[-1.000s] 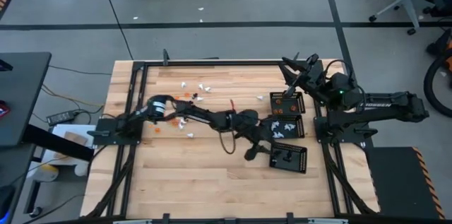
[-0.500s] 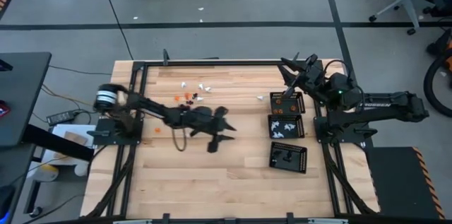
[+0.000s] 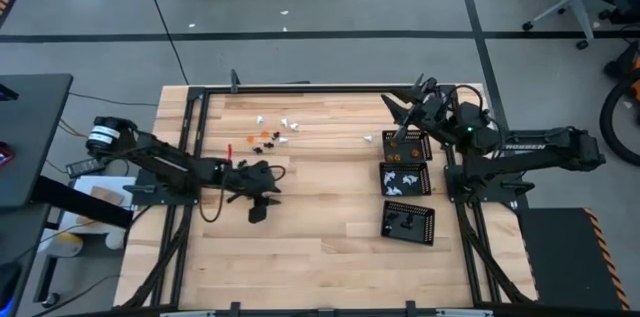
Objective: Sort Halloween decoration
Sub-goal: Put the white ghost toy into the center black bin
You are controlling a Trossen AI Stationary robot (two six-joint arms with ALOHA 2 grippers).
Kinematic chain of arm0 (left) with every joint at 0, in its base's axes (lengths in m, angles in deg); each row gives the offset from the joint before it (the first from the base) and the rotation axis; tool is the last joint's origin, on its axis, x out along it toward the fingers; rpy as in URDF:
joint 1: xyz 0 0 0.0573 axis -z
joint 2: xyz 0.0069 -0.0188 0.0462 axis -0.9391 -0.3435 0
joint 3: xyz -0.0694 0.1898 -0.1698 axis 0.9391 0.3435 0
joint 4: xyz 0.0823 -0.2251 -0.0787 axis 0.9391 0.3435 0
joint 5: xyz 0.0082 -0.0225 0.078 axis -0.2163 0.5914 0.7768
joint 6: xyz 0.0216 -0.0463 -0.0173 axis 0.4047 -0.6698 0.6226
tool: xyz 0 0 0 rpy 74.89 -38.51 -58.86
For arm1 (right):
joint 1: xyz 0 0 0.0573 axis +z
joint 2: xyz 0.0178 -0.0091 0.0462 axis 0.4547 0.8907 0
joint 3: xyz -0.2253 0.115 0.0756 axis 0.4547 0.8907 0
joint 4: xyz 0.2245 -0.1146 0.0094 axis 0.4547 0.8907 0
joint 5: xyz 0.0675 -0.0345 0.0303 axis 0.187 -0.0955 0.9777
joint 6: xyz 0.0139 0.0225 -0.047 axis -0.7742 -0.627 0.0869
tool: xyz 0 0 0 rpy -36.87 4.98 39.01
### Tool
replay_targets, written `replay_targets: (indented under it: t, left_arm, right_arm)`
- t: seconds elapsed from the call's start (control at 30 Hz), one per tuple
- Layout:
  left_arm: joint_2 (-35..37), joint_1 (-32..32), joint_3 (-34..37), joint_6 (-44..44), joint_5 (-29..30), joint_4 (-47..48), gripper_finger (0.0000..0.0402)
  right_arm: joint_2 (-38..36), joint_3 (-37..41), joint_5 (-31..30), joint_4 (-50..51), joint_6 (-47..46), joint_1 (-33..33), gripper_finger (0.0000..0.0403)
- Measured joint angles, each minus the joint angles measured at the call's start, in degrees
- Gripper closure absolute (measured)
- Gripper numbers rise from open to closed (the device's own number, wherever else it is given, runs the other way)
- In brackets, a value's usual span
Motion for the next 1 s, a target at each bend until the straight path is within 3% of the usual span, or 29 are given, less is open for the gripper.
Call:
replay_targets:
  t: [0.1, 0.23, 0.33, 0.5, 0.67, 0.83, 1.0]
  left_arm:
    - [1.08, 2.58, 1.52, -1.02, 5.36, 1.24, 0.0247]
    - [0.95, 7.48, 1.51, 2.53, 18.64, 3.04, 0.0247]
    - [0.95, 10.05, 1.45, 4.81, 24.74, 3.65, 0.0247]
    - [0.95, 11.63, 2.56, 4.8, 26.53, 2.33, 0.0247]
    - [0.9, 11.48, 9.42, 4.14, 27.98, -11.85, 0.0242]
    - [0.9, 11.49, 13.72, 3.69, 28.62, -23.58, 0.0213]
    - [-0.13, 10.73, 14.3, 5.21, 29.98, -27.04, 0.0176]
  right_arm:
    - [2.27, -0.02, 0.16, -1.96, -0.99, -0.63, 0.0284]
    - [4.84, -0.02, 0.16, -4.39, -1.31, -1.49, 0.0284]
    - [6.2, -0.02, 1.01, -5.33, -1.92, -2.12, 0.0284]
    - [7.1, -0.02, 3.46, -7.01, -3.0, -2.97, 0.0284]
    - [7.09, -0.02, 6.15, -7.23, -4.97, -3.28, 0.0284]
    - [7.09, -0.02, 6.39, -7.43, -5.14, -3.28, 0.0284]
    - [7.09, -0.02, 7.21, -7.95, -5.22, -3.28, 0.0284]
